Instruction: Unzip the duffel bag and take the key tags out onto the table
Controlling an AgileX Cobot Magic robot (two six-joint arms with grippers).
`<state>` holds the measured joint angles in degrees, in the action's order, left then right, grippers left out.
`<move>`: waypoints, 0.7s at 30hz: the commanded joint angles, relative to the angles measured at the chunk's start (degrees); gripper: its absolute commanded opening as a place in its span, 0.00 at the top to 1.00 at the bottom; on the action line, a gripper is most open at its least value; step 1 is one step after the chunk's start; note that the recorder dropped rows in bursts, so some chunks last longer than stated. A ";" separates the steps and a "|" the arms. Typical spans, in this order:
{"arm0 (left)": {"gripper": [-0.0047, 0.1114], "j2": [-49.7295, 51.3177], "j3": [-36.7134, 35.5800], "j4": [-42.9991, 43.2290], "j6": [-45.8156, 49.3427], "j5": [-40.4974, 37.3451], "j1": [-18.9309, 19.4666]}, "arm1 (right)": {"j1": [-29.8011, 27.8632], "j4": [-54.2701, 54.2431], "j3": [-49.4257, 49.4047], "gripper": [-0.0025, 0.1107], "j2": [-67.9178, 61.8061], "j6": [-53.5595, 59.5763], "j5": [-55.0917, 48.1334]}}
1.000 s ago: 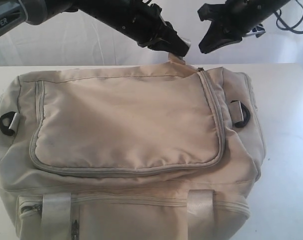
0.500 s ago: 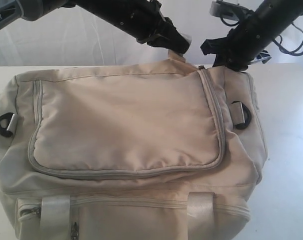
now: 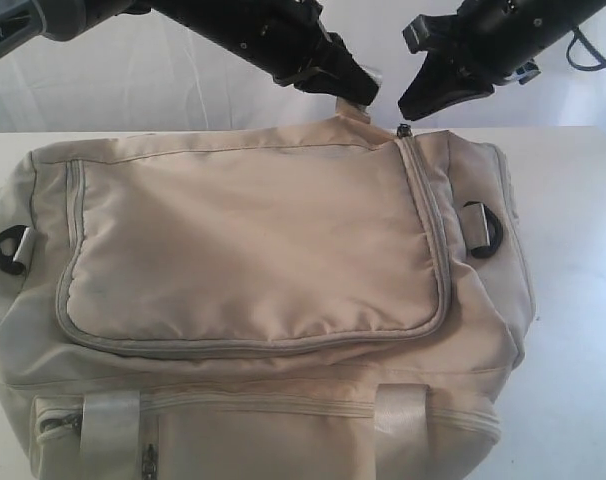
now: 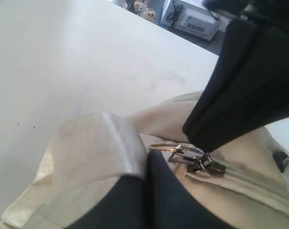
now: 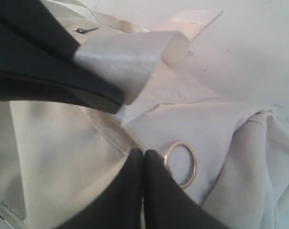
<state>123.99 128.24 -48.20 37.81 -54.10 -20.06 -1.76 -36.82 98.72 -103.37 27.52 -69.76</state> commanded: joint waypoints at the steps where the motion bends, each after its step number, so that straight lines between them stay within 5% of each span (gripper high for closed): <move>1: 0.96 -2.33 0.46 -4.71 0.10 -0.56 -0.03 | -0.02 -0.88 -0.19 0.98 1.42 0.73 -0.21; 8: 0.96 -2.33 0.46 -4.71 -0.12 -0.55 -0.03 | -0.02 16.46 0.04 0.98 0.12 -6.20 -0.21; 18: 0.96 -2.33 0.46 -4.71 -0.33 -1.54 -0.03 | -0.94 9.30 3.79 0.97 -5.39 -7.71 -0.10; 21: 0.96 -2.33 0.46 -4.45 -0.33 -0.90 -0.03 | -1.67 7.16 6.91 0.87 -4.32 -11.07 0.07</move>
<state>123.99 128.24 -48.20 37.81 -54.42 -20.06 -2.45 -27.37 103.04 -109.33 19.17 -69.73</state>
